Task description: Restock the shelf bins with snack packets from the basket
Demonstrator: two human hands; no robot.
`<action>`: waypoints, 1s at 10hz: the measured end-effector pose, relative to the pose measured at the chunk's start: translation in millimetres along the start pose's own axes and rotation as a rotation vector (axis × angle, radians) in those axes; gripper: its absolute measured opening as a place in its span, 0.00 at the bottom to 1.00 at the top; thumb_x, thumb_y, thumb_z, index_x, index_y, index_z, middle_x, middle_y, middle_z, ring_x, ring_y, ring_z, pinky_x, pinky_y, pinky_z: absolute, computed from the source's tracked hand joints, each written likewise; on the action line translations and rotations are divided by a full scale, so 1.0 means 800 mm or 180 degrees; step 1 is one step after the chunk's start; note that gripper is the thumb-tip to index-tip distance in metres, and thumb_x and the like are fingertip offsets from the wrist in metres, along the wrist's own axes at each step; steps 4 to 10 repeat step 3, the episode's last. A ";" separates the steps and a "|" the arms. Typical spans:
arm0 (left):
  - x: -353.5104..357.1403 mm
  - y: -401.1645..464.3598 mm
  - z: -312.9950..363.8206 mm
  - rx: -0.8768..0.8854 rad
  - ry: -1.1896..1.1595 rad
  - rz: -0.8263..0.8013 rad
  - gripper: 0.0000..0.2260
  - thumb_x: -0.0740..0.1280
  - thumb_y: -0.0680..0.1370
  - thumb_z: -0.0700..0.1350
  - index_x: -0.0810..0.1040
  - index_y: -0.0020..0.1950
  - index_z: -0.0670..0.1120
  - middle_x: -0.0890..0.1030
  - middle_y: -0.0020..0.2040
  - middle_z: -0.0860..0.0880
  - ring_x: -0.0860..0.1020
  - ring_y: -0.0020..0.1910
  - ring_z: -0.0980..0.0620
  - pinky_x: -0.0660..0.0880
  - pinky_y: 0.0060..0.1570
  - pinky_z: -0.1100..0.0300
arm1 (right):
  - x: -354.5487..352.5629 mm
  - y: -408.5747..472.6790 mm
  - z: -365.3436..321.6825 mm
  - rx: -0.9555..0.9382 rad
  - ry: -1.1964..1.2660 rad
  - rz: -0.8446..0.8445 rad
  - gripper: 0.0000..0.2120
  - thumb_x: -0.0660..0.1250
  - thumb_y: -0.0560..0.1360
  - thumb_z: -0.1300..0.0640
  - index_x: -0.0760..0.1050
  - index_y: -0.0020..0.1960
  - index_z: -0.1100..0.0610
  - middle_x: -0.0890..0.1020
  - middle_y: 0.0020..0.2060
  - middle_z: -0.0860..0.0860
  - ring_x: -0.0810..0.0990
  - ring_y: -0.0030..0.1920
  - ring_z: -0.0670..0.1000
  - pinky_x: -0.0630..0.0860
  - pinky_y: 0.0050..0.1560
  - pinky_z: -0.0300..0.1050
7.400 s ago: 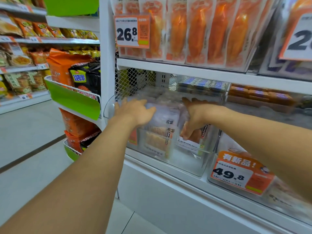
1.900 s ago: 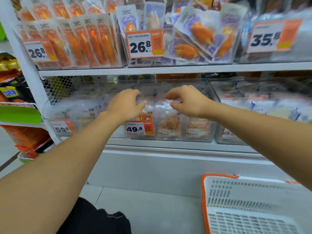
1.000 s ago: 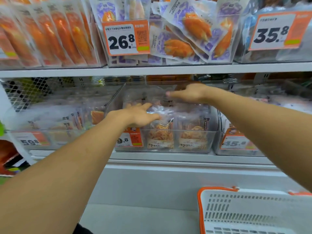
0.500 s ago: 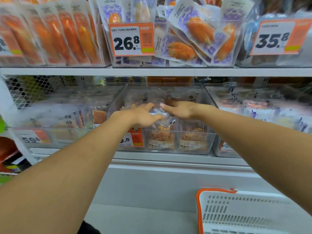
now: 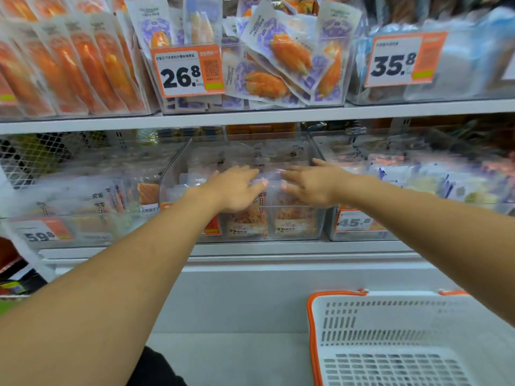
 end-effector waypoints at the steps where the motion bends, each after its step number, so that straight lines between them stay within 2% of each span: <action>1: 0.001 -0.002 0.013 0.0024 0.0118 -0.0251 0.30 0.47 0.82 0.63 0.50 0.81 0.49 0.51 0.81 0.50 0.48 0.80 0.48 0.48 0.77 0.42 | 0.010 -0.022 -0.001 -0.0120 0.0158 0.0108 0.31 0.42 0.83 0.38 0.49 0.81 0.52 0.53 0.80 0.52 0.50 0.80 0.50 0.42 0.79 0.53; 2: -0.019 -0.005 0.023 0.0113 -0.0057 0.0271 0.27 0.51 0.83 0.61 0.63 0.77 0.48 0.65 0.77 0.48 0.62 0.76 0.46 0.59 0.74 0.43 | -0.019 -0.029 0.000 -0.0149 0.1144 0.0515 0.28 0.51 0.84 0.43 0.54 0.81 0.54 0.58 0.79 0.54 0.55 0.79 0.51 0.50 0.77 0.48; 3: -0.067 -0.019 0.045 0.0603 -0.0926 0.1460 0.17 0.60 0.82 0.55 0.77 0.65 0.48 0.80 0.62 0.49 0.77 0.62 0.49 0.73 0.60 0.52 | -0.083 -0.055 0.003 -0.0411 0.2011 0.1065 0.22 0.61 0.83 0.51 0.67 0.75 0.58 0.73 0.72 0.53 0.71 0.72 0.49 0.64 0.73 0.44; 10: -0.067 -0.019 0.045 0.0603 -0.0926 0.1460 0.17 0.60 0.82 0.55 0.77 0.65 0.48 0.80 0.62 0.49 0.77 0.62 0.49 0.73 0.60 0.52 | -0.083 -0.055 0.003 -0.0411 0.2011 0.1065 0.22 0.61 0.83 0.51 0.67 0.75 0.58 0.73 0.72 0.53 0.71 0.72 0.49 0.64 0.73 0.44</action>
Point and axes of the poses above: each hand's wrist, its own y-axis towards the middle knuckle, its own x-axis out of the palm, z = x × y, the point moved 4 cm from there along y, towards the middle knuckle
